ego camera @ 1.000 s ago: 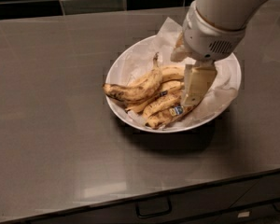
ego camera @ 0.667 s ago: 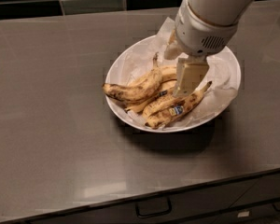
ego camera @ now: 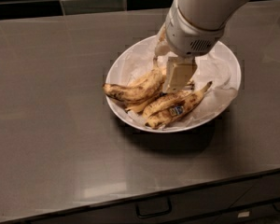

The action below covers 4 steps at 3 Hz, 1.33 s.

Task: Pick banana from white bowl

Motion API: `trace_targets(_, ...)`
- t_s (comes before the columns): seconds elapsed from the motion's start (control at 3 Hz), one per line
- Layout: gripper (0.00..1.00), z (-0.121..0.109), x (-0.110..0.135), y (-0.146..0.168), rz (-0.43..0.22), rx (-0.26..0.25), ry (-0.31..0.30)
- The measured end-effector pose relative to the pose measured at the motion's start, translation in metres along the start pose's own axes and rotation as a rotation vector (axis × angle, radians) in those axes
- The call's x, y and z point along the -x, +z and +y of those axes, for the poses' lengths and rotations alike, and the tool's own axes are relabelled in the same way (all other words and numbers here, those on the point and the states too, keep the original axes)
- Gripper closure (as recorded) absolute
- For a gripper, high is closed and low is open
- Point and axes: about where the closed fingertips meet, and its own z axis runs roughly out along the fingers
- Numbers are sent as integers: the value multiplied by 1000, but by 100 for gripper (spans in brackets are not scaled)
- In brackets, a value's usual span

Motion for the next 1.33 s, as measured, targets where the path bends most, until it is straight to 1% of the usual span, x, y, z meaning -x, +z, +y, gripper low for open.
trace_targets(0.33, 37, -7, 6, 13, -20, -28, -24)
trace_targets(0.67, 35, -9, 15, 24, -28, -41, -58)
trace_targets(1.33, 36, -6, 20, 49, -40, -23, -77)
